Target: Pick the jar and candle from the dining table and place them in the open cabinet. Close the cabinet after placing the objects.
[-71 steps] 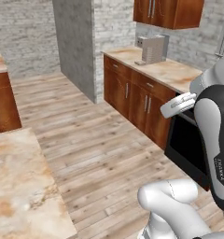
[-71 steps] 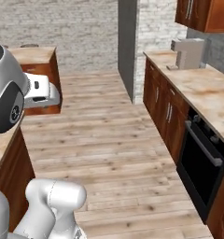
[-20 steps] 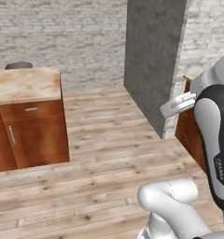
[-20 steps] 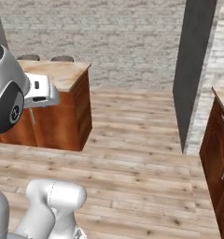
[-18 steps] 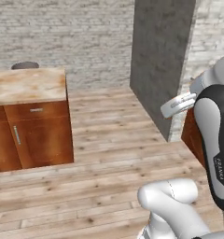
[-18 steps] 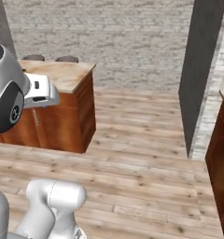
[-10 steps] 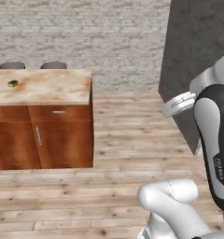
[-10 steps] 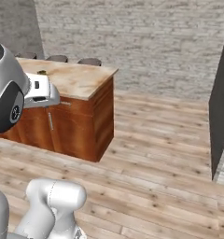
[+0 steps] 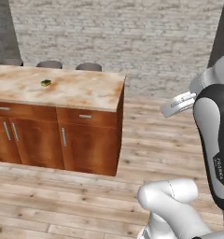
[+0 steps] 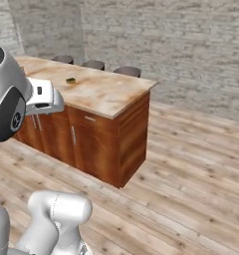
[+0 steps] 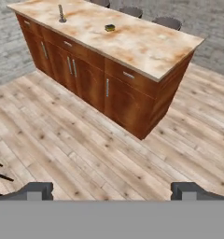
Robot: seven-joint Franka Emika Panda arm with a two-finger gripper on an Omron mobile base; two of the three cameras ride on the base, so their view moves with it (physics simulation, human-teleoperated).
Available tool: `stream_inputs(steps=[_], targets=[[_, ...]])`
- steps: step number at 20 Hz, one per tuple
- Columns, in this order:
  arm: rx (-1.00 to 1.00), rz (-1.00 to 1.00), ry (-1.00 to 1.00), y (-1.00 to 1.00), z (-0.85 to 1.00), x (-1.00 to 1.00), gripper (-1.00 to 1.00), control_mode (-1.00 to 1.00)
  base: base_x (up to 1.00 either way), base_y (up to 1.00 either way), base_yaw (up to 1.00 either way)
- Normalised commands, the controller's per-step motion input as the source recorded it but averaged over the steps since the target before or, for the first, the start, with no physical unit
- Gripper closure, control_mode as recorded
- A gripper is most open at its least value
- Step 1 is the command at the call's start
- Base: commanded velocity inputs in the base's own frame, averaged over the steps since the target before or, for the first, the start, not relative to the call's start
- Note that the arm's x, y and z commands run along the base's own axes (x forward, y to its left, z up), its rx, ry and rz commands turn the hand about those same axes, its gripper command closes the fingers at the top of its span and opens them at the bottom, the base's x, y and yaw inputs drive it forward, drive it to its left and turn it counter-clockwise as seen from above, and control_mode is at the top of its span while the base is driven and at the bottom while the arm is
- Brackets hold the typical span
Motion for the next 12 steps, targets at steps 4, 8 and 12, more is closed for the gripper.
stream_inputs(steps=[4,8,12], targets=[[0.00,0.00,0.00,0.00,0.00,0.00,-1.00,1.00,0.65,-0.01,0.42],[0.00,0.00,0.00,0.00,0.00,0.00,-1.00,1.00,0.61,0.00,0.45],[0.00,0.00,0.00,0.00,0.00,0.00,-1.00,1.00,0.58,0.00,0.45]])
